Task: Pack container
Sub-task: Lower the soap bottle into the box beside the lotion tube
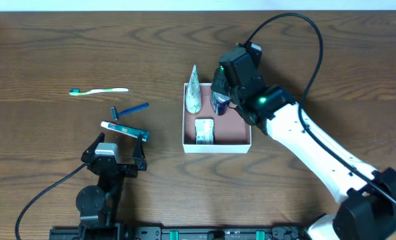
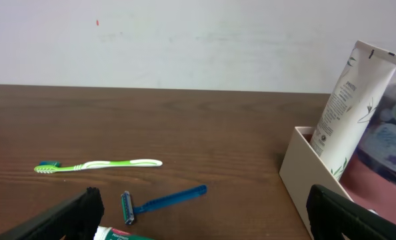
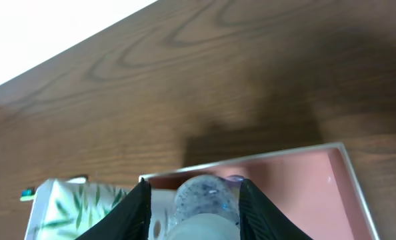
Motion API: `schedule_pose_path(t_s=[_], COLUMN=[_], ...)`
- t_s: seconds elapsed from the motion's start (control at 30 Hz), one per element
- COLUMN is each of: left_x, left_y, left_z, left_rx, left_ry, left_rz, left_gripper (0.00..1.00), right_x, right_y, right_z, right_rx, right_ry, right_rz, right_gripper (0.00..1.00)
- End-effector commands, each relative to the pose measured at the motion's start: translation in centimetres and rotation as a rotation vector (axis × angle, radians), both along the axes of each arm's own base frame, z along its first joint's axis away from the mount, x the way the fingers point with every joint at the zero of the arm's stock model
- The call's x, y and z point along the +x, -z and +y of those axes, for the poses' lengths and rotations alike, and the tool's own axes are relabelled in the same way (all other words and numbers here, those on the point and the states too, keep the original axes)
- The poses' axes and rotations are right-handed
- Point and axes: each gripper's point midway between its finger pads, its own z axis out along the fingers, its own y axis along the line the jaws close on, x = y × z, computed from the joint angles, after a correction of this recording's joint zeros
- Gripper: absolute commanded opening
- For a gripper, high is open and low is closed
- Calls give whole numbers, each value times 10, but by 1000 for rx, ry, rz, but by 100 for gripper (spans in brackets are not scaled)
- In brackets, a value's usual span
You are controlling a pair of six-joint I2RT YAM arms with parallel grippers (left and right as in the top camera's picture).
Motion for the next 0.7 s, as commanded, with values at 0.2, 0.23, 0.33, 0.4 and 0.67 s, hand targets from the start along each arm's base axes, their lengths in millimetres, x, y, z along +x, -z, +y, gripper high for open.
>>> schedule_pose_path(t_s=[0.2, 0.23, 0.33, 0.4, 0.67], left_x=[-1, -1, -1, -1, -1], left_y=[15, 15, 15, 15, 15], left_z=[-2, -2, -2, -2, -2], left_rx=[2, 2, 1, 2, 2], left_ry=[16, 16, 16, 16, 16], left_rz=[44, 44, 44, 44, 44], left_gripper=[98, 98, 98, 98, 98], right_x=[8, 8, 9, 9, 11], right_y=[3, 5, 10, 11, 10], right_z=[18, 19, 20, 20, 17], right_rx=[23, 23, 26, 26, 21], right_ry=[18, 17, 27, 26, 56], right_rz=[-31, -30, -20, -20, -30], right_gripper=[18, 18, 19, 18, 18])
